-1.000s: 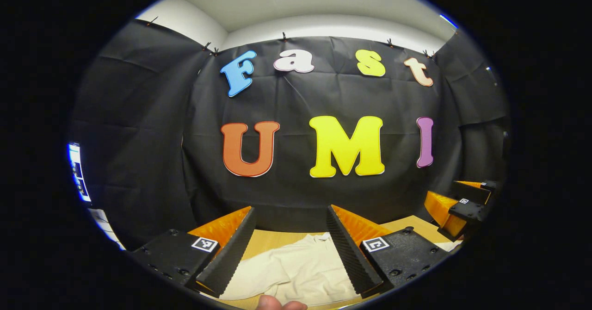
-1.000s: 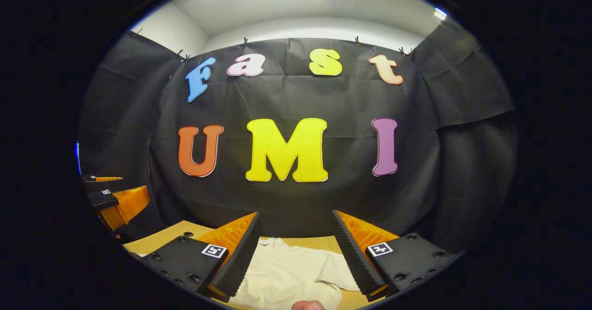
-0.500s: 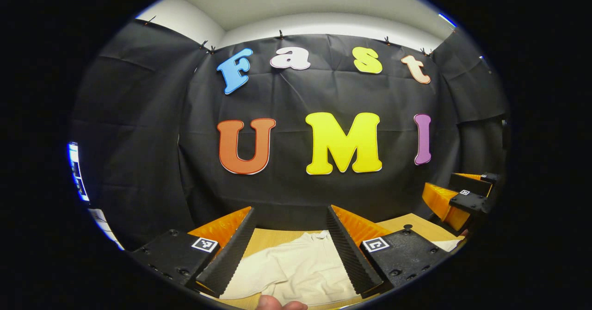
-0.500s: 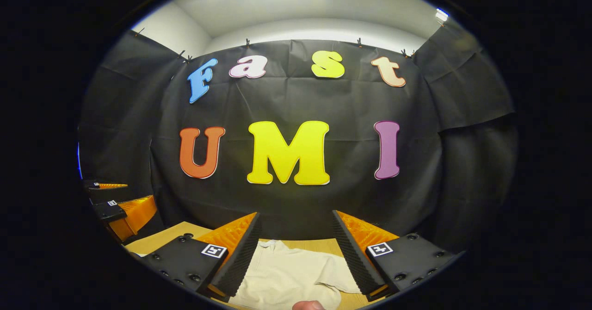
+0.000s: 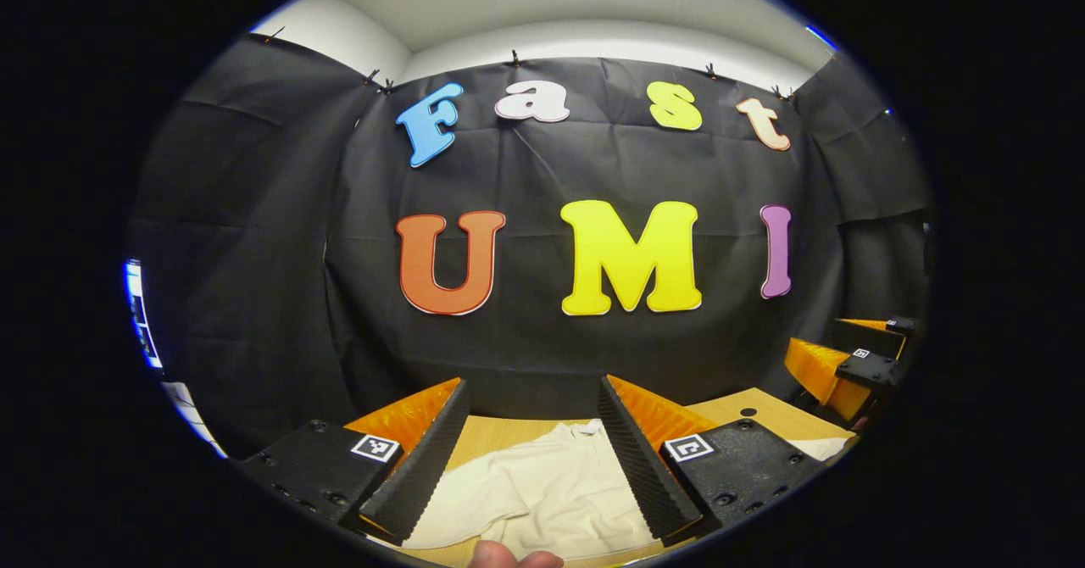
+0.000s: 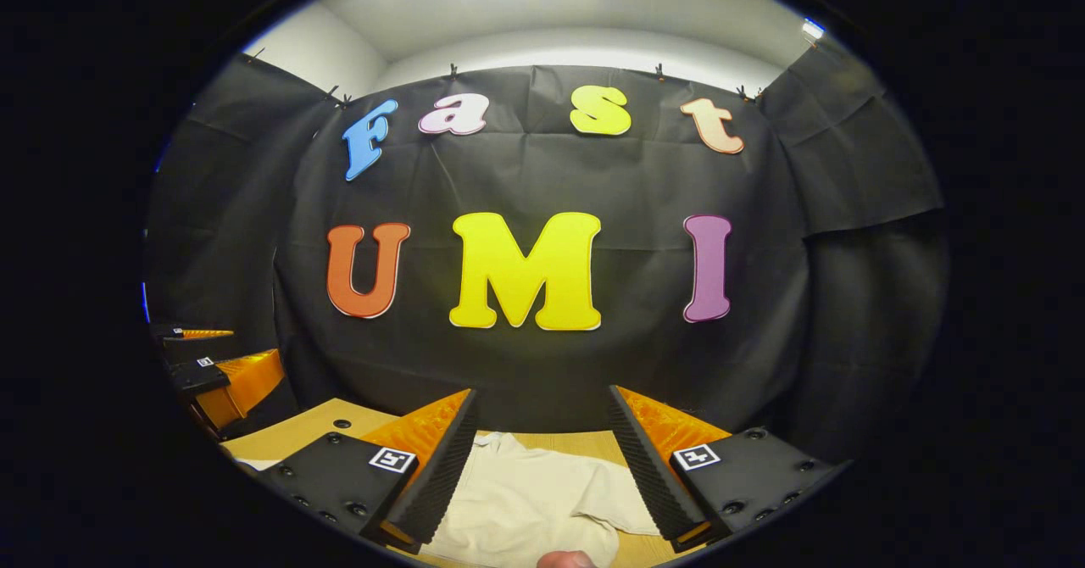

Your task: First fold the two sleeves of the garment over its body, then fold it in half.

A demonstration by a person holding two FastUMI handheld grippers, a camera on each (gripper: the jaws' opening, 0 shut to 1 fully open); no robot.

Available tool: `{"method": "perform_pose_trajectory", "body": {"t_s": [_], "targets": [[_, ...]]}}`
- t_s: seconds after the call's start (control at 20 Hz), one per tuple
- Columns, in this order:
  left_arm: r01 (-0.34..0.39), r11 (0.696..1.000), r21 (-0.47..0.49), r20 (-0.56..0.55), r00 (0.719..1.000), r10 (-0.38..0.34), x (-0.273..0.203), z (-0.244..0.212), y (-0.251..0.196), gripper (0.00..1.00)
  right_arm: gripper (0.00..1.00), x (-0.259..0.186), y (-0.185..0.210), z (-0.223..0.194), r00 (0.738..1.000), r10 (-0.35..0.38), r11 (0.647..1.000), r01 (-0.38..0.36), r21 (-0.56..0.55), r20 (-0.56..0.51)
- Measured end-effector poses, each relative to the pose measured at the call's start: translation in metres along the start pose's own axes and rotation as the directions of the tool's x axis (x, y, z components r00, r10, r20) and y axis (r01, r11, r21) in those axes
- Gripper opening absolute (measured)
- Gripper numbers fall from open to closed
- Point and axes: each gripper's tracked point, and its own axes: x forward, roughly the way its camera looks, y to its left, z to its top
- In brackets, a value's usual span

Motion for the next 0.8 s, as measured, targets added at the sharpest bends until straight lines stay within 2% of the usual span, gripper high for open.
{"method": "perform_pose_trajectory", "body": {"t_s": [0.15, 0.35, 0.6, 0.8], "targets": [[0.006, 1.000, 0.017, -0.010, 1.000, -0.006, -0.006, -0.007, -0.007, 0.98, 0.94, -0.004, -0.016, -0.008, 1.000, 0.001, 1.000, -0.001, -0.014, -0.017], [0.037, 0.999, 0.025, -0.056, 0.998, -0.036, -0.014, -0.029, -0.029, 0.97, 0.94, -0.013, -0.060, -0.034, 0.997, -0.025, 0.999, 0.022, -0.035, -0.071], [0.070, 0.997, 0.018, -0.124, 0.990, -0.067, -0.014, -0.050, -0.060, 0.98, 0.94, -0.032, -0.150, -0.065, 0.985, -0.103, 0.992, 0.092, -0.082, -0.138], [0.084, 0.996, -0.001, -0.142, 0.986, -0.083, -0.010, -0.056, -0.088, 0.98, 0.94, -0.055, -0.238, -0.112, 0.948, -0.198, 0.978, 0.174, -0.116, -0.248]]}}
